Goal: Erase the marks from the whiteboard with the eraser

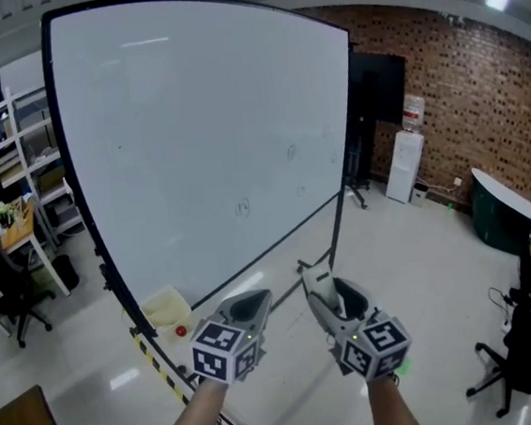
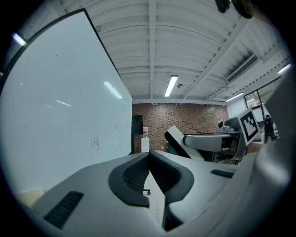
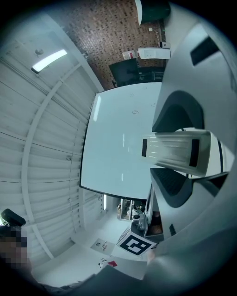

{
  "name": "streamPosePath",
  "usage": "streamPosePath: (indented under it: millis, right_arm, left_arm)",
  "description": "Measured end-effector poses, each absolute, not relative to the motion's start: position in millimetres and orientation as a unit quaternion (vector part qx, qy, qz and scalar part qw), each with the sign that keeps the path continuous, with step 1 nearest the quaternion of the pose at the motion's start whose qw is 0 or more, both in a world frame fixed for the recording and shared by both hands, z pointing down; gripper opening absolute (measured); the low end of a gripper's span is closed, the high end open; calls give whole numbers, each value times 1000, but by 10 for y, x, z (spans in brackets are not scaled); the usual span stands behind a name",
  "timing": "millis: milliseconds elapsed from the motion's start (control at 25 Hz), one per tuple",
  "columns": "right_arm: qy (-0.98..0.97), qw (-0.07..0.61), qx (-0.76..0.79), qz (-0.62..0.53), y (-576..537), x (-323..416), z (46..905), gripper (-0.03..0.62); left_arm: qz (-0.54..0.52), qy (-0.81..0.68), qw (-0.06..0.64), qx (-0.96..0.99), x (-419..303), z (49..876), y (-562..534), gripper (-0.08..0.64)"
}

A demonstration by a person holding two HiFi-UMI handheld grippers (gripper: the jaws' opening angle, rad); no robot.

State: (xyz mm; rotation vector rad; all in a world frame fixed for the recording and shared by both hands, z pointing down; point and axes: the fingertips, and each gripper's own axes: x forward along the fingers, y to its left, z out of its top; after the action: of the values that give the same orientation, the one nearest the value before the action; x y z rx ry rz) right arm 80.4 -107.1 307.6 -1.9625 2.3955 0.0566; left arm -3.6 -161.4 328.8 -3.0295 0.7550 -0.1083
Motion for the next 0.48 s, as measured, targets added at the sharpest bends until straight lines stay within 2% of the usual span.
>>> streamPosePath:
  millis: [480]
  right_arm:
    - [784,22,-618,41,-2085,710,2811,250]
  left_arm:
    - [-43,309,9,-950,-293,3139,-2601,-3]
